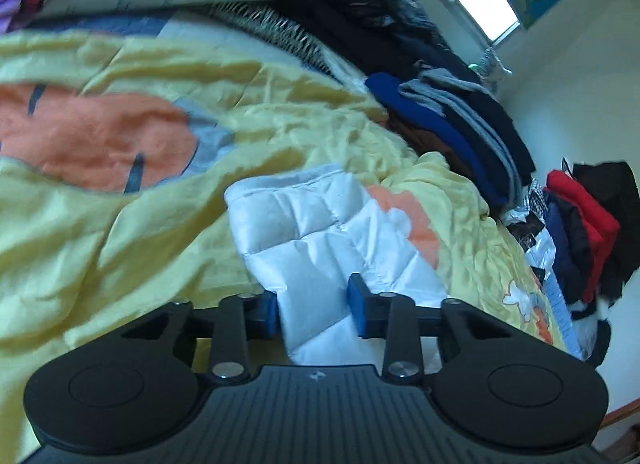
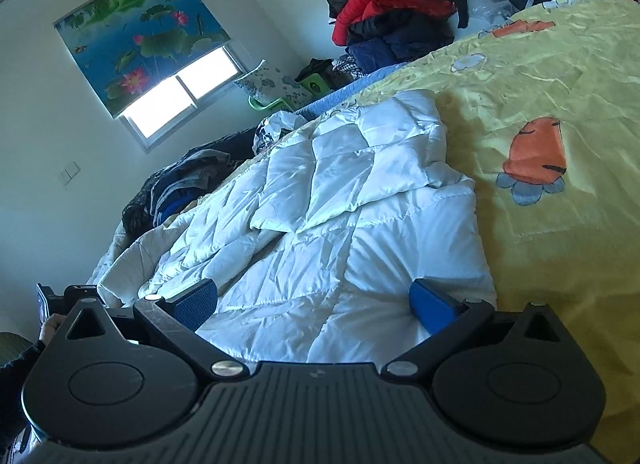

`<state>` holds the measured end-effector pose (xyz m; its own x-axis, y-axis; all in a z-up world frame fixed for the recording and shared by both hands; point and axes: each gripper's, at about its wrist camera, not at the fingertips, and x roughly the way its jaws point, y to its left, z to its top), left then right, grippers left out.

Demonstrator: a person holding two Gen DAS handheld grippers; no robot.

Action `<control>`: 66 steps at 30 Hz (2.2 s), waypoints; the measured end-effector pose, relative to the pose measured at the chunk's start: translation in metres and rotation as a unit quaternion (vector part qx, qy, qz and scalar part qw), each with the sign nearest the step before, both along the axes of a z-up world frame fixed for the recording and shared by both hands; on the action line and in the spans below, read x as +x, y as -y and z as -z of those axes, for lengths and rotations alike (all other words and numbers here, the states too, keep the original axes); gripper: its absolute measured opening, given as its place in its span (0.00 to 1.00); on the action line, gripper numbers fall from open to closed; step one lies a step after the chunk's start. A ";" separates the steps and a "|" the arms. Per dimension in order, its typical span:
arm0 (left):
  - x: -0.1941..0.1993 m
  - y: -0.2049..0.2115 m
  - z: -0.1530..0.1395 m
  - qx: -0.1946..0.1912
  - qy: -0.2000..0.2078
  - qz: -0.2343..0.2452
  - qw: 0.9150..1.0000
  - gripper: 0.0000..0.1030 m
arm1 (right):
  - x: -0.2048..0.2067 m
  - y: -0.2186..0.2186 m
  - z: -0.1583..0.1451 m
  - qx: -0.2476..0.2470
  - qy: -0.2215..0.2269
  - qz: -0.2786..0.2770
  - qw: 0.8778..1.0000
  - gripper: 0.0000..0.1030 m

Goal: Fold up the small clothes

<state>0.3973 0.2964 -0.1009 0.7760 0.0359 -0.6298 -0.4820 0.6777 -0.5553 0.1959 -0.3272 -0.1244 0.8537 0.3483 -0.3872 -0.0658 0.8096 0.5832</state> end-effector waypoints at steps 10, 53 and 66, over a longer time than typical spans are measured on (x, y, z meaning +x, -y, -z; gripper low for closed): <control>-0.022 0.049 -0.082 0.092 0.105 0.015 0.990 0.06 | -0.001 0.004 0.002 0.012 0.001 0.002 1.000 0.98; -0.142 0.275 -0.015 0.138 0.206 0.312 0.917 0.98 | 0.118 -0.033 -0.021 0.200 -0.157 -0.086 0.963 0.70; -0.141 0.279 0.001 0.144 0.174 0.316 0.921 0.98 | 0.117 -0.068 -0.026 0.169 -0.165 -0.116 0.965 0.19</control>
<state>0.2562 0.0177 -0.1020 0.8526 -0.3652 -0.3738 0.2327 0.9058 -0.3541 0.3128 -0.2594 -0.0985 0.5866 0.6699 -0.4551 0.0122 0.5545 0.8321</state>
